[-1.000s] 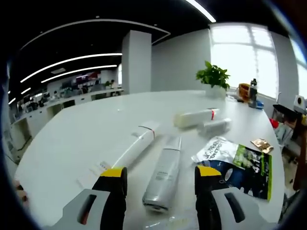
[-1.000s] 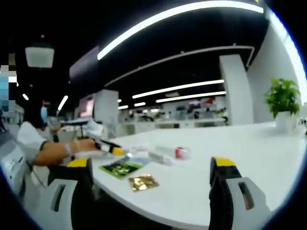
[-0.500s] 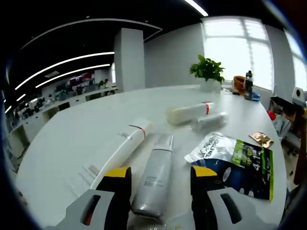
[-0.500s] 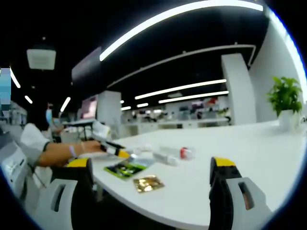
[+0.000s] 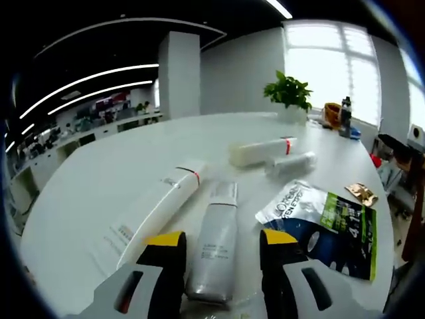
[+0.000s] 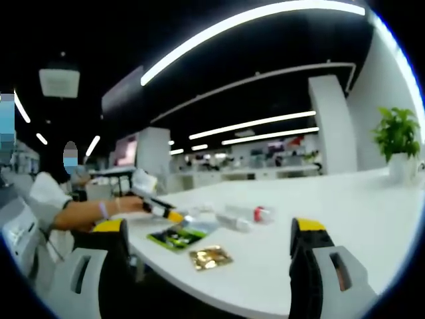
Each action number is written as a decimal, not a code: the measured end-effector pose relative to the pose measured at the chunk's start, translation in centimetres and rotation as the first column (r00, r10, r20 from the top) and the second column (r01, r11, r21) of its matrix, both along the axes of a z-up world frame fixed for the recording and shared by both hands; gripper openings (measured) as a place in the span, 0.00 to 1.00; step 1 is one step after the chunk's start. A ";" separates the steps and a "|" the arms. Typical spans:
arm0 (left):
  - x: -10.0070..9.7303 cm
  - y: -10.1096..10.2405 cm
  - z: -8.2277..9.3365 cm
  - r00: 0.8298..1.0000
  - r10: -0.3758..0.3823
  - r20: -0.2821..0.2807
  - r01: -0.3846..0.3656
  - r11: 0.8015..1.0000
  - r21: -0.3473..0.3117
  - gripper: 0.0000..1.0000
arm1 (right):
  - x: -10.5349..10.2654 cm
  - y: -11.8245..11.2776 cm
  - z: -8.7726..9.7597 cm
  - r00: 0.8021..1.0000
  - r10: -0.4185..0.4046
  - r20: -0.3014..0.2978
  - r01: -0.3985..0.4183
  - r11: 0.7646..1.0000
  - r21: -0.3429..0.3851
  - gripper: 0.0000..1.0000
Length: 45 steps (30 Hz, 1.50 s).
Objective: Arrange the skincare products in the storage area until every visible bottle or jar stands upright without overlapping.
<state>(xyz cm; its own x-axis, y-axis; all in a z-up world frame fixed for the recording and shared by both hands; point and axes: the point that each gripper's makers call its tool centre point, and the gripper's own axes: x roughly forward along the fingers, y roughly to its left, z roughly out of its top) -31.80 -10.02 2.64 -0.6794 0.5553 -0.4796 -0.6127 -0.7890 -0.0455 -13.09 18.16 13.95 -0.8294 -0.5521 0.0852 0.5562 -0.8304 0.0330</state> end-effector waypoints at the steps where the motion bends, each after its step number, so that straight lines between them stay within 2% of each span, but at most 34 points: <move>1: 0.1 0.1 0.0 1.000 -0.004 0.001 0.004 1.000 0.000 0.40 | 0.0 0.0 0.0 1.000 0.001 0.001 -0.001 1.000 0.000 1.00; 6: 0.3 0.3 0.3 1.000 -0.009 0.008 0.009 1.000 -0.006 0.26 | -0.2 0.0 -0.3 1.000 0.005 0.008 -0.005 1.000 -0.005 1.00; 13: -0.1 0.2 0.2 0.999 0.020 0.045 -0.021 0.999 0.024 0.25 | -0.4 -0.1 -0.6 1.000 0.015 0.018 -0.015 1.000 -0.008 1.00; 17: 0.0 0.2 0.3 0.990 0.043 0.131 -0.056 0.994 0.099 0.25 | -0.4 -0.3 -0.5 1.000 0.016 0.018 -0.016 1.000 -0.007 1.00; 18: 0.1 0.1 0.4 0.984 0.039 0.171 -0.061 0.990 0.125 0.25 | -0.4 -0.3 -0.3 1.000 0.017 0.014 -0.017 1.000 -0.004 1.00; 24: 0.0 -0.2 2.0 0.983 0.040 0.180 -0.081 0.971 0.224 0.24 | -0.2 -1.3 0.1 1.000 0.029 0.004 -0.029 1.000 0.003 1.00; 25: 0.4 0.1 2.6 0.983 0.029 0.183 -0.078 0.961 0.266 0.24 | -0.3 -1.5 0.1 0.999 0.034 0.004 -0.034 0.999 0.005 1.00; 29: 0.9 0.1 3.3 0.984 0.023 0.176 -0.075 0.953 0.294 0.24 | -0.6 -2.6 0.4 0.998 0.056 0.004 -0.056 0.998 0.013 1.00; 34: 1.3 0.3 2.6 0.984 0.022 0.175 -0.067 0.966 0.252 0.24 | -0.4 -4.5 0.6 0.995 0.104 -0.001 -0.104 0.994 0.028 1.00; 37: 1.3 0.3 1.8 0.983 0.023 0.183 -0.060 0.978 0.198 0.25 | -0.5 -5.0 0.4 0.993 0.116 0.005 -0.116 0.993 0.039 1.00; 38: 1.6 0.3 1.1 0.979 0.017 0.202 -0.050 0.986 0.161 0.25 | -0.4 -5.0 0.4 0.993 0.118 0.006 -0.118 0.992 0.040 1.00; 39: 1.5 0.3 1.0 0.978 0.017 0.207 -0.049 0.987 0.152 0.25 | -0.4 -5.0 0.3 0.993 0.119 0.006 -0.119 0.992 0.040 1.00; 41: 1.9 0.1 -0.3 0.969 0.005 0.246 -0.022 0.998 0.067 0.25 | -0.4 -5.1 0.1 0.993 0.119 0.010 -0.120 0.992 0.039 1.00; 42: 1.7 -0.2 -0.5 0.970 0.029 0.240 -0.038 0.999 0.034 0.25 | -0.4 -5.1 0.1 0.993 0.118 0.013 -0.119 0.992 0.039 1.00; 43: 1.5 0.0 -0.2 0.977 0.025 0.211 -0.027 1.000 0.004 0.25 | -0.4 -5.1 -0.1 0.993 0.117 0.015 -0.117 0.992 0.041 1.00; 45: 1.6 0.1 -0.1 0.980 0.026 0.197 -0.014 0.998 -0.061 0.25 | -0.5 -4.9 -0.1 0.993 0.115 0.017 -0.115 0.992 0.043 1.00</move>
